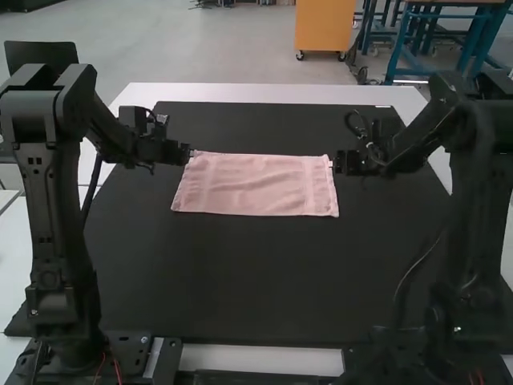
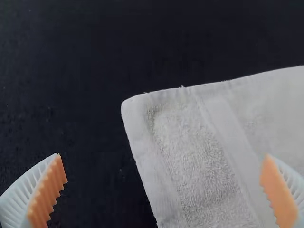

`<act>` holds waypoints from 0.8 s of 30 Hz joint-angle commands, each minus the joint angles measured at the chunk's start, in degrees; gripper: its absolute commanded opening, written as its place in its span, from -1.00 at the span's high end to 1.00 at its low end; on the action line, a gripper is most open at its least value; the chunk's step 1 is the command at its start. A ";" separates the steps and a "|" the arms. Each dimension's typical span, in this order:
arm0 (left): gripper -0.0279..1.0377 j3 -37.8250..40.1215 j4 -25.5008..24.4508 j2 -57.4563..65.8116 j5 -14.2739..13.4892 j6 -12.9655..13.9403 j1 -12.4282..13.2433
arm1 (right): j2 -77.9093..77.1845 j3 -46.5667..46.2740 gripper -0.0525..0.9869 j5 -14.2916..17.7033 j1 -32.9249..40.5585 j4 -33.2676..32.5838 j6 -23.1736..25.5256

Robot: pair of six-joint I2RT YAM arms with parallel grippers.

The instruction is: Fold the towel.

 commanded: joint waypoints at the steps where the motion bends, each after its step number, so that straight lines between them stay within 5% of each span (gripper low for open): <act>1: -0.85 3.21 0.05 1.41 0.66 -0.44 -0.50 | 0.96 2.66 -0.84 -0.95 1.62 0.54 1.08; 24: -0.85 11.83 -1.62 11.07 0.39 -0.53 -0.94 | 8.61 10.21 -0.84 -0.95 2.94 0.45 1.69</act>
